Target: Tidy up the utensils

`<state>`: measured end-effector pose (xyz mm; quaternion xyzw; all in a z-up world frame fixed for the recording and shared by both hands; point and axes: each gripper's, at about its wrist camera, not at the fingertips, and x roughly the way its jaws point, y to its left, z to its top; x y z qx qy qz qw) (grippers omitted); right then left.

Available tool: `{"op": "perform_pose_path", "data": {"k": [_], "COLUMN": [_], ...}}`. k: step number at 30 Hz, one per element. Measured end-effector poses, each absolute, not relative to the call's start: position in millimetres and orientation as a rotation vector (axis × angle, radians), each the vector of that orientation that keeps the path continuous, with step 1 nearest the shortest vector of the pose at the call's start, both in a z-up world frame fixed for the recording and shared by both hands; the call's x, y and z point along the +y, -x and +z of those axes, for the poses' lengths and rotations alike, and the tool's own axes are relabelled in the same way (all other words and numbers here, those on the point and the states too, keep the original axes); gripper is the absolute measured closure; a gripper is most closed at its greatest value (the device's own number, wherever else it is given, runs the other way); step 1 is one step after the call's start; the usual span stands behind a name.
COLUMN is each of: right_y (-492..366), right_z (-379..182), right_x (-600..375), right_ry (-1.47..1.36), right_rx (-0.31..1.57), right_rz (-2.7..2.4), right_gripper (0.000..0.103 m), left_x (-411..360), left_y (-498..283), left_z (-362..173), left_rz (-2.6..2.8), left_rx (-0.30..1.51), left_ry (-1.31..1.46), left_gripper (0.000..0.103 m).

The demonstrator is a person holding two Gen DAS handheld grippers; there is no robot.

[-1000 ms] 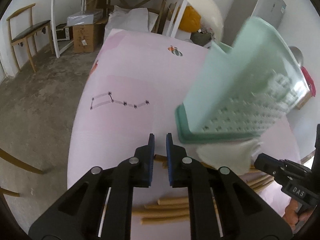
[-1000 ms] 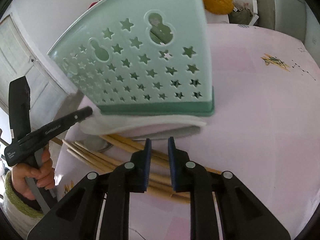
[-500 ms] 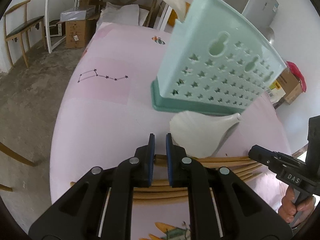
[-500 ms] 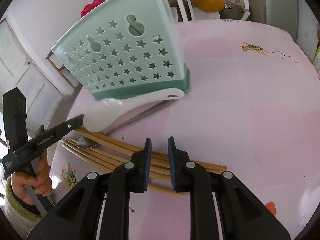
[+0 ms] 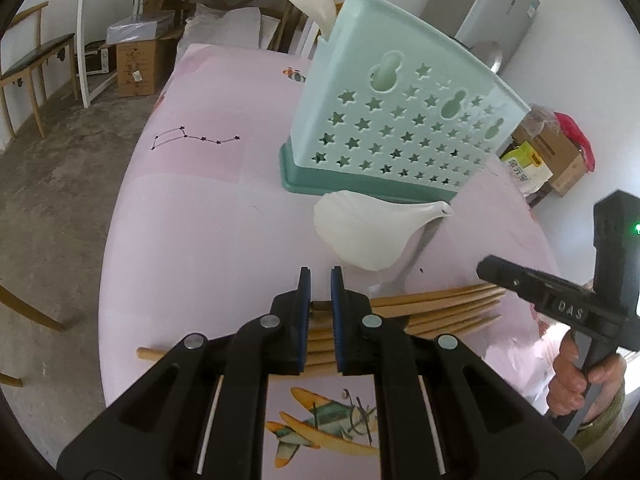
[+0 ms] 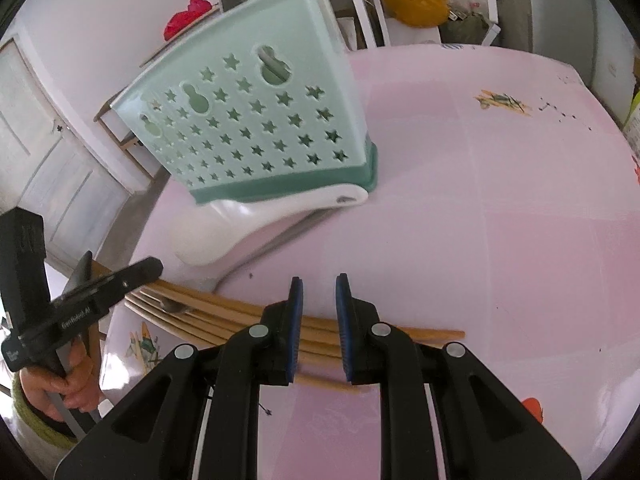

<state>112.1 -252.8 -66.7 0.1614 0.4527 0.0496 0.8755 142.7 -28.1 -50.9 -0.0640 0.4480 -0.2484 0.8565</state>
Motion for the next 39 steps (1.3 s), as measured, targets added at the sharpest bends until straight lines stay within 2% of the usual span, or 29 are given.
{"op": "perform_pose_path", "data": {"k": [12,18,25,39], "right_y": [-132,-124,-120,-136], "right_z": [-66,-69,-71,-71], "right_x": [-226,-220,-218,-205], "right_ry": [-0.327,-0.32,-0.328,-0.348], "right_rx": [0.973,1.0,1.009,1.002], "right_rz": [0.18,0.211,0.216,0.271], "right_gripper": [0.086,0.085,0.085,0.085], "left_x": [-24,-18,-35,-45], "left_y": [-135,-152,-172,-171], "left_z": [-46,-45,-56,-58], "left_rz": [-0.607,-0.638,-0.659,-0.668], "left_rx": [0.94,0.954,1.039,1.067], "left_ry": [0.169,0.308,0.302,0.261], "left_gripper": [0.094,0.094,0.094,0.094]}}
